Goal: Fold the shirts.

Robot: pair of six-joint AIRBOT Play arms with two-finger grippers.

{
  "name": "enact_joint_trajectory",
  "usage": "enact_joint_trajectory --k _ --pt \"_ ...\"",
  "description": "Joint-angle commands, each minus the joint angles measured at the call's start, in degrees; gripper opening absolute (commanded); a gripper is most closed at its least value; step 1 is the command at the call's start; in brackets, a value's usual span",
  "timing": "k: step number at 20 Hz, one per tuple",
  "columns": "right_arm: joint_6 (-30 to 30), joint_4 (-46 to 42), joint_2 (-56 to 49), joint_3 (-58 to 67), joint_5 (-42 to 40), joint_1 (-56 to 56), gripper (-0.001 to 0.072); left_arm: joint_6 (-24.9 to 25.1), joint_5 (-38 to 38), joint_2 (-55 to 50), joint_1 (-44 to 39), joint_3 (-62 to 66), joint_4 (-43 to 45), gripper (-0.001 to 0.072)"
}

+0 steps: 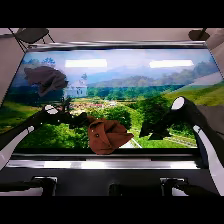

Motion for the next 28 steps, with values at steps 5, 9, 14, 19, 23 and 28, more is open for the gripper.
enact_joint_trajectory --k 5,9,14,19,23,28 --pt "0.5 10.4 -5.3 -4.0 -16.9 9.7 0.0610 2.1 -2.4 0.8 -0.1 -0.1 -0.8 0.0037" --pt "1.9 13.0 -7.0 -4.0 -23.1 10.2 0.0055 2.3 -4.0 2.2 -0.1 -0.1 -0.7 0.0037" --pt "1.8 -8.7 2.6 7.0 -21.1 10.2 0.0043 2.2 -3.3 15.3 1.3 5.7 6.8 0.0034" --pt "3.6 -27.1 21.7 29.4 -28.0 10.2 0.0045 1.4 -2.2 33.8 5.2 26.3 9.6 0.0035" --pt "10.0 -29.6 33.5 39.4 -33.0 10.2 0.0044 -4.7 1.6 42.3 9.2 41.2 10.2 0.0035" --pt "10.4 -24.2 39.7 39.9 -35.9 10.2 0.0044 -6.3 1.6 44.7 5.7 46.2 8.9 0.0035"
